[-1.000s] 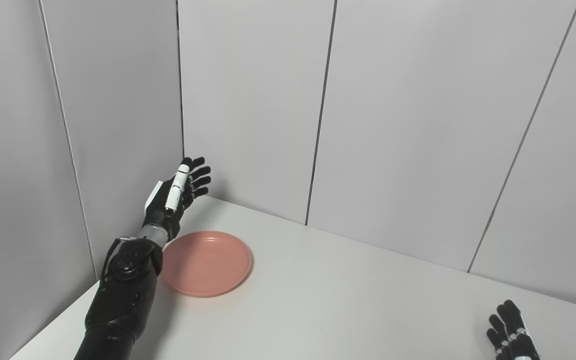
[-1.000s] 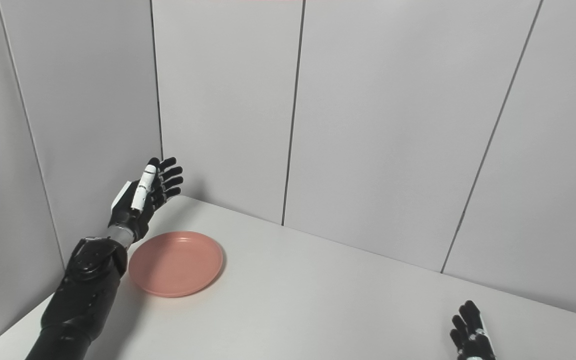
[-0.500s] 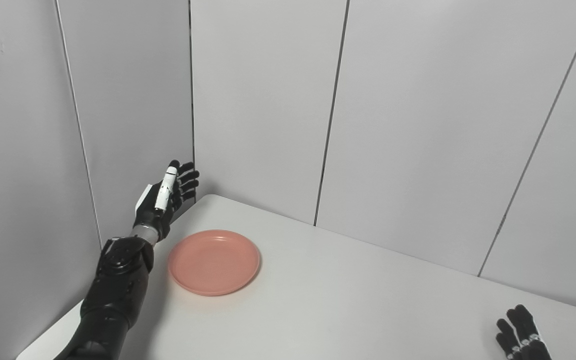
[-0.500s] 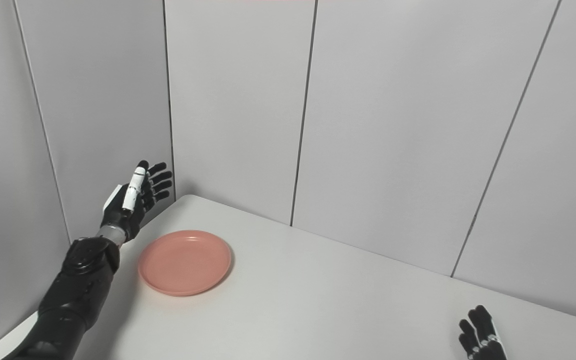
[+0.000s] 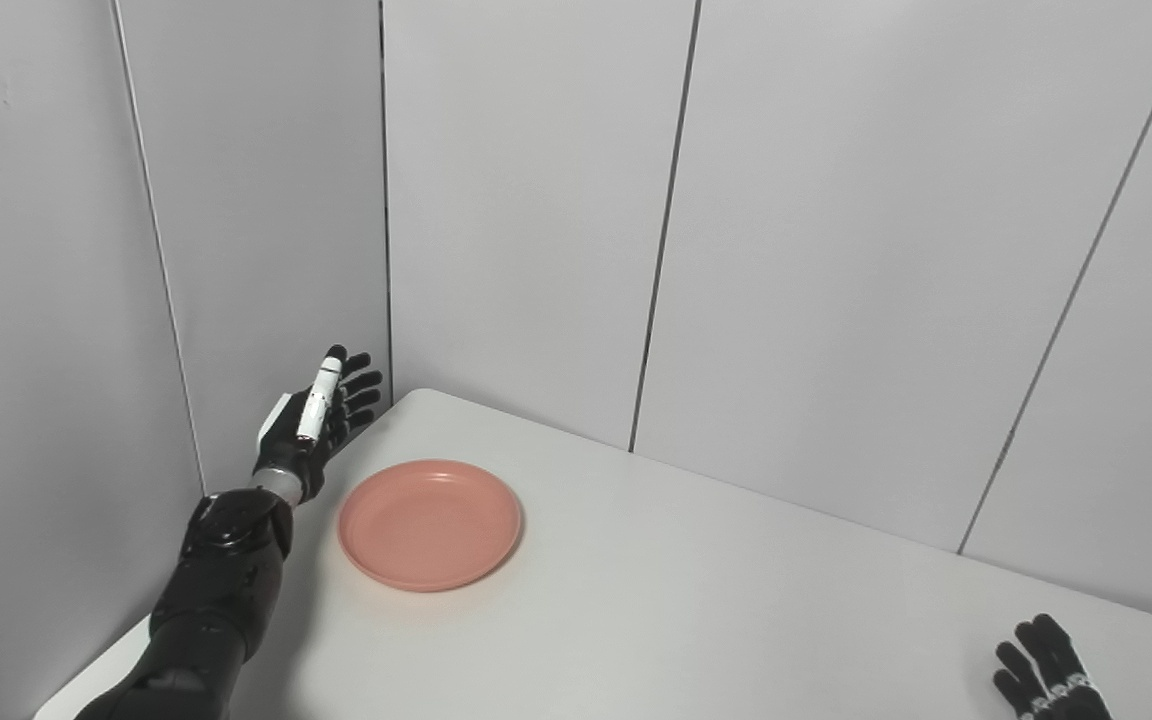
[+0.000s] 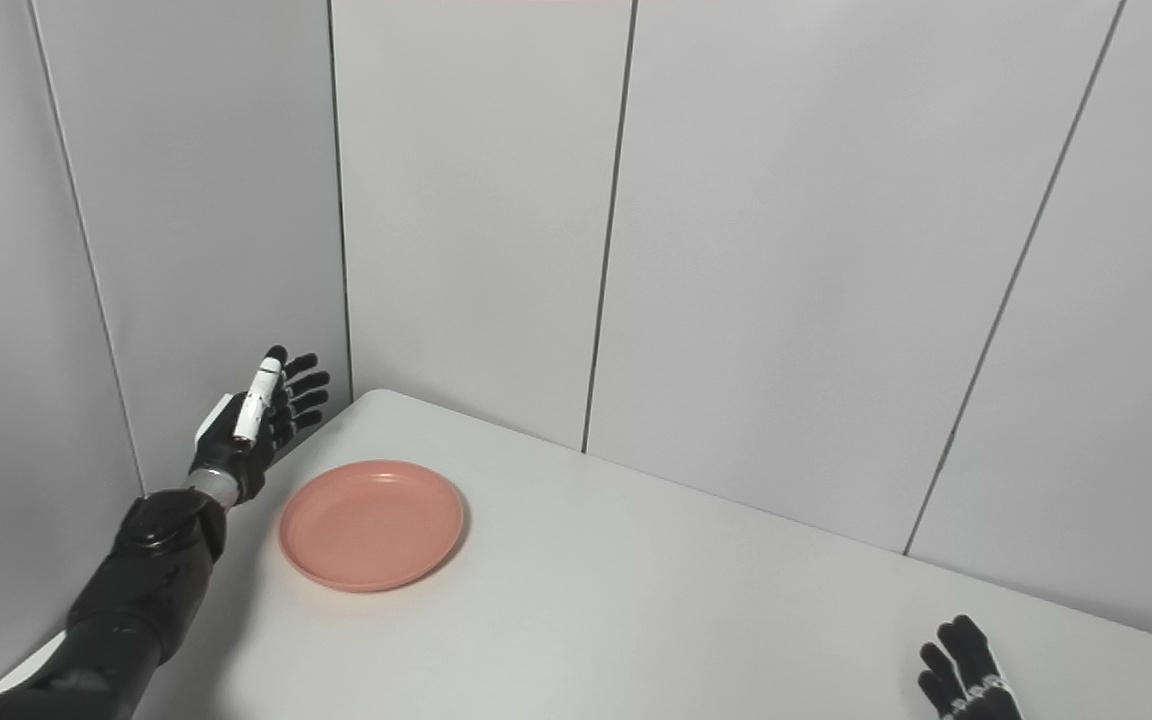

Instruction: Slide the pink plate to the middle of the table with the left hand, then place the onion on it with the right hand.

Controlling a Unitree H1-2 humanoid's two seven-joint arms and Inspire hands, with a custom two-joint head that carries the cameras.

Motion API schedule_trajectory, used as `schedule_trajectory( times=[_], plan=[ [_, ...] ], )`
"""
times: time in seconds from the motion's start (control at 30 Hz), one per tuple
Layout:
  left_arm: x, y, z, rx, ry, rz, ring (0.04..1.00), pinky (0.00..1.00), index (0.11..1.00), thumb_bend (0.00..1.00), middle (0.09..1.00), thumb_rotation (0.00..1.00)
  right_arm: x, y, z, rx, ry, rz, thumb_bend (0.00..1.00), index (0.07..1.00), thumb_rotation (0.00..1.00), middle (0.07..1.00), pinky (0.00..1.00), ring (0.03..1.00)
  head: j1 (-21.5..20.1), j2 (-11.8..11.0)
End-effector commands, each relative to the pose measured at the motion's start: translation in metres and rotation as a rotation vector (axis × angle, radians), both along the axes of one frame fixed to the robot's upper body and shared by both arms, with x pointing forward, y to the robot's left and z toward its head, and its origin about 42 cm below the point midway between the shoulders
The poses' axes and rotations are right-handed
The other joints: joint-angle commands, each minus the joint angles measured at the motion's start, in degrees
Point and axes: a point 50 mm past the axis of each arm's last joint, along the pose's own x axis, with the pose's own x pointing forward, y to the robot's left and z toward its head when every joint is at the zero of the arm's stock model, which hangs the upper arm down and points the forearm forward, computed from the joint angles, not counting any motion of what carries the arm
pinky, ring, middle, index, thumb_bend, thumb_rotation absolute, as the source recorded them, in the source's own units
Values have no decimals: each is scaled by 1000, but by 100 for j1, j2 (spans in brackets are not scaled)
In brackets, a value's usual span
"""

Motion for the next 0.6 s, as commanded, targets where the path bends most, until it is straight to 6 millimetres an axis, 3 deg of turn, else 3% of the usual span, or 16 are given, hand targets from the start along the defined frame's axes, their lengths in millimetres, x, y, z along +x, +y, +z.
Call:
schedule_trajectory(
  times=[0.0,0.37,0.57],
  plan=[
    [13,11,41,51,-118,-4,857,869,840,520,845,1000,-18,-9,-22,6,70,-20,667,940,784,937,925,928,-5,8],
    [5,9,12,5,-76,-43,874,896,839,512,859,1000,-18,-10,-20,4,59,-23,694,930,784,927,903,917,-12,34],
    [2,6,0,1,-52,-63,851,837,831,513,846,1000,-18,-10,-19,3,56,-28,696,923,777,918,889,907,-21,44]
  ],
)
